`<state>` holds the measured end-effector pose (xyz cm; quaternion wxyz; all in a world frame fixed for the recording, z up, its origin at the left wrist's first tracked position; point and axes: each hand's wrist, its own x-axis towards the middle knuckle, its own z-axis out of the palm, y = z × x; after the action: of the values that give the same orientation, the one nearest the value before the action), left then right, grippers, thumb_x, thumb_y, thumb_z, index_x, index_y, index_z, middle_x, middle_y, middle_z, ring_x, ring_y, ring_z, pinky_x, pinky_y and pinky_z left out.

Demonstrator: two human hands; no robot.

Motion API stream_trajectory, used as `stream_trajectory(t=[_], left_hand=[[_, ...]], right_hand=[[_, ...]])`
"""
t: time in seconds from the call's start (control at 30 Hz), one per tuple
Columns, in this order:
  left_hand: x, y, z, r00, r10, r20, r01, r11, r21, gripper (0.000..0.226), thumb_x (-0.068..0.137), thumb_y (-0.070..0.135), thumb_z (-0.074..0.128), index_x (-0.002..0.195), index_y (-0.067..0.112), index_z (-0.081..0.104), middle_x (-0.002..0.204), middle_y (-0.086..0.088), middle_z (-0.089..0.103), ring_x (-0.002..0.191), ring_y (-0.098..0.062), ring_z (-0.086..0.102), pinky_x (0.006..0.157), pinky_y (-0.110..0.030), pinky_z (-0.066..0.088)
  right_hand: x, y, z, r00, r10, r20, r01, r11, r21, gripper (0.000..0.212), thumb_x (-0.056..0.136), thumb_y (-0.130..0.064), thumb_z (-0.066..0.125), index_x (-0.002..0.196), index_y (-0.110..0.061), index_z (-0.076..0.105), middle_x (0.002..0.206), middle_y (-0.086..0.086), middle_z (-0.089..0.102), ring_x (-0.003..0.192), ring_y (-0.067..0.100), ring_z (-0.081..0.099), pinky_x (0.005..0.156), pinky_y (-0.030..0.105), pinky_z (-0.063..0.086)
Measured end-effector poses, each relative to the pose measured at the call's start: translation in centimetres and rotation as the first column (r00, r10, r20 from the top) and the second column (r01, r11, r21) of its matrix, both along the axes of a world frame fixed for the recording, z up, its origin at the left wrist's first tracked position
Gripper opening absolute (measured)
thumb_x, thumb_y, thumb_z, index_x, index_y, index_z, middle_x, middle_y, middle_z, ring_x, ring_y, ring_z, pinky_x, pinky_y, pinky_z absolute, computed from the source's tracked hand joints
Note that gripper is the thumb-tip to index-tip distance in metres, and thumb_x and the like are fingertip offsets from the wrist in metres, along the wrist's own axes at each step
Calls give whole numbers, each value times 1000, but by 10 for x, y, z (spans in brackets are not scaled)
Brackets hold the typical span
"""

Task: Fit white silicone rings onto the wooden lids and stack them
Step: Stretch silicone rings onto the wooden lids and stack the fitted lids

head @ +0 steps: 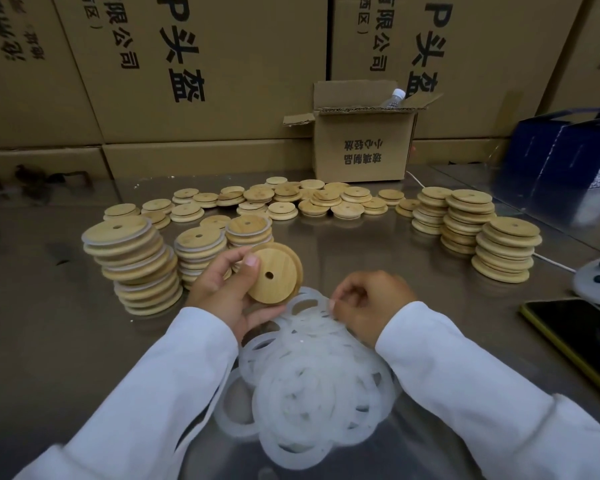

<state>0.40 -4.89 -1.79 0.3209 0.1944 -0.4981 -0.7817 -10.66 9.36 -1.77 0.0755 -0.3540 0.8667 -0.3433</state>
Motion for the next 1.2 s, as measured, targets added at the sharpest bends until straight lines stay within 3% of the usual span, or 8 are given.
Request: stream_trajectory(t=[0.23, 0.4, 0.5, 0.73, 0.87, 0.97, 1.1, 1.2], left_hand=[[-3, 4, 0, 1000, 17, 22, -17, 1000, 13, 7, 89, 13, 53, 90, 16, 60, 94, -10, 63, 84, -28, 63, 49, -35, 56], [-1, 3, 2, 999, -44, 2, 44, 998, 49, 11, 86, 11, 55, 93, 9, 63, 92, -12, 68, 74, -24, 69, 51, -32, 57], [-2, 4, 3, 999, -36, 7, 35, 996, 78, 10, 87, 11, 54, 94, 9, 62, 96, -13, 66, 84, -27, 65, 52, -32, 58], [-1, 10, 7, 995, -95, 27, 92, 992, 91, 19, 89, 13, 52, 105, 7, 62, 104, -17, 64, 85, -29, 65, 54, -34, 58], [-3, 17, 13, 979, -202, 28, 194, 963, 190, 39, 89, 32, 49, 117, 8, 58, 109, -18, 65, 80, -27, 68, 53, -37, 58], [-4, 20, 13, 968, -243, 68, 235, 966, 105, 47, 76, 45, 52, 107, 11, 61, 102, -15, 68, 82, -27, 69, 56, -36, 58], [-1, 25, 6, 969, -229, 90, 239, 962, -129, 12, 81, 21, 59, 90, 18, 66, 85, -5, 72, 79, -19, 71, 58, -27, 57], [-1, 25, 4, 966, -247, 83, 257, 955, -151, 13, 88, 15, 53, 90, 18, 65, 81, -3, 73, 76, -16, 71, 56, -24, 56]], right_hand=[[-1, 2, 5, 997, -69, 25, 70, 997, -38, 22, 78, -16, 64, 58, -27, 67, 61, -11, 62, 59, 6, 58, 56, 13, 45], [1, 8, 20, 990, 60, 129, -7, 927, -375, 18, 82, -13, 66, 67, -22, 67, 73, -6, 66, 69, 5, 60, 67, 14, 48], [3, 12, 27, 973, 149, 179, -30, 841, -540, 15, 82, -12, 65, 70, -21, 67, 72, -10, 64, 67, -2, 57, 65, 9, 45], [9, 9, 28, 861, 356, 362, -39, 757, -652, 16, 66, -31, 63, 74, -17, 67, 66, -1, 57, 71, 21, 46, 69, 31, 40], [18, -1, 22, 840, 334, 427, 52, 735, -676, 7, 80, -10, 63, 76, -11, 68, 60, -4, 65, 58, 8, 57, 57, 17, 47], [21, -6, 21, 882, 206, 424, 161, 713, -682, 14, 83, -5, 62, 72, -13, 67, 52, -10, 63, 47, -2, 55, 49, 9, 43], [23, -6, 21, 946, 72, 317, 174, 711, -681, 16, 82, -9, 64, 70, -19, 67, 62, -7, 65, 52, -6, 56, 52, 5, 43], [25, -6, 22, 962, 48, 270, 158, 707, -690, 15, 82, -9, 65, 71, -20, 67, 70, -2, 66, 59, -1, 57, 57, 7, 46]])
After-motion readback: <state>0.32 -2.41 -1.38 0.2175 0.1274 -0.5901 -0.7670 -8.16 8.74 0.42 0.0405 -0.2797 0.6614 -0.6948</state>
